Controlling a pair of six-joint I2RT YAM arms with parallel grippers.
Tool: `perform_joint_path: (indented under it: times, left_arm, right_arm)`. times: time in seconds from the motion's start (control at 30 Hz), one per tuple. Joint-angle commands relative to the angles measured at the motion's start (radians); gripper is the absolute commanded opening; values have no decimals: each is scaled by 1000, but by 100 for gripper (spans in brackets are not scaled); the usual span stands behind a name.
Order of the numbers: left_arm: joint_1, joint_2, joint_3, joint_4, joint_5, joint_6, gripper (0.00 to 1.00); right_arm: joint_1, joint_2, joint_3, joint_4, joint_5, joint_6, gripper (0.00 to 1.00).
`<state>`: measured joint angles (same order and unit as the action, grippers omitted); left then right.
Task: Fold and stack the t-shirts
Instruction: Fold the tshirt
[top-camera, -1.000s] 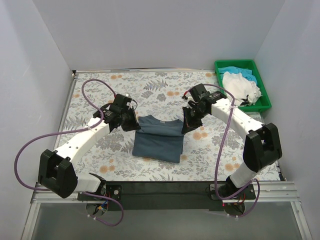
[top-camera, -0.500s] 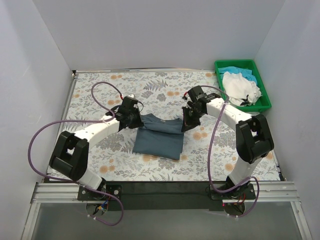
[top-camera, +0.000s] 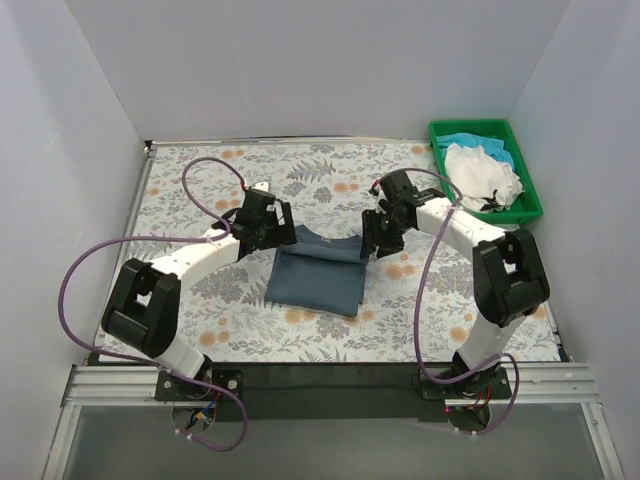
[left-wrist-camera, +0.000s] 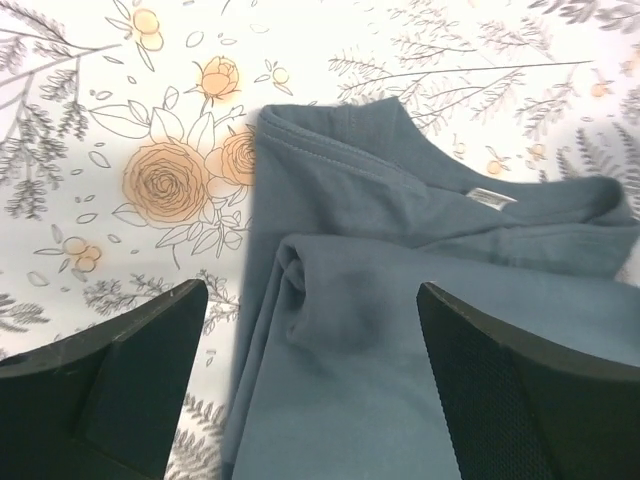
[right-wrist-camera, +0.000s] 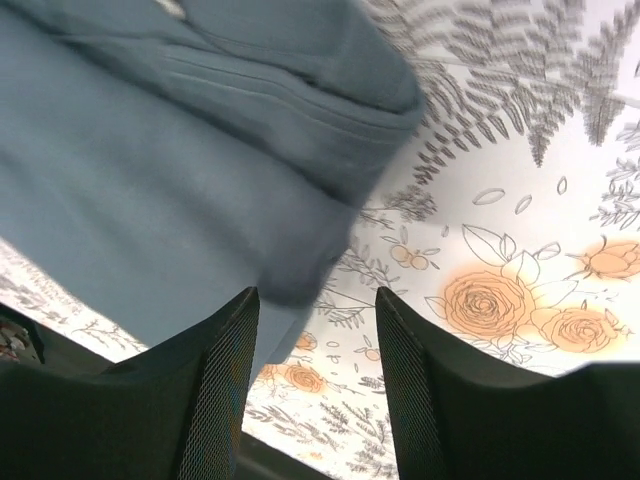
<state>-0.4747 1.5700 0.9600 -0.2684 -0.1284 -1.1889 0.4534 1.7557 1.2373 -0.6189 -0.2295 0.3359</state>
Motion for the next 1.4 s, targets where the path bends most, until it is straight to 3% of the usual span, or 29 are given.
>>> perform_joint_path:
  times: [0.0, 0.07, 0.13, 0.2, 0.37, 0.53, 0.77, 0.97, 1.13, 1.37]
  left_arm:
    - [2, -132, 16, -38, -7, 67, 78]
    - [-7, -175, -13, -55, 30, 81, 73]
    - [-25, -227, -66, -57, 105, 101, 52]
    - [-48, -249, -111, -46, 180, 112, 36]
    - [-93, -191, -142, 41, 260, 143, 29]
    - [-70, -3, -3, 150, 220, 121, 18]
    - [68, 266, 144, 210, 323, 0, 13]
    - [145, 383, 123, 227, 446, -93, 11]
    - [160, 337, 102, 232, 470, -109, 12]
    - [160, 185, 114, 238, 472, -129, 22]
  right_arm:
    - [13, -122, -31, 79, -46, -72, 49]
    - [19, -146, -61, 113, -96, -95, 48]
    - [36, -150, -100, 131, -146, -130, 45]
    - [54, -145, -125, 151, -175, -165, 41]
    - [68, -65, -108, 188, -205, -225, 35]
    - [47, 82, 17, 200, -186, -271, 32]
    - [-57, 247, 140, 254, -283, -275, 31]
    - [-142, 341, 131, 344, -427, -206, 32]
    - [-162, 297, 122, 406, -537, -106, 34]
    - [-162, 209, 82, 562, -620, 38, 36]
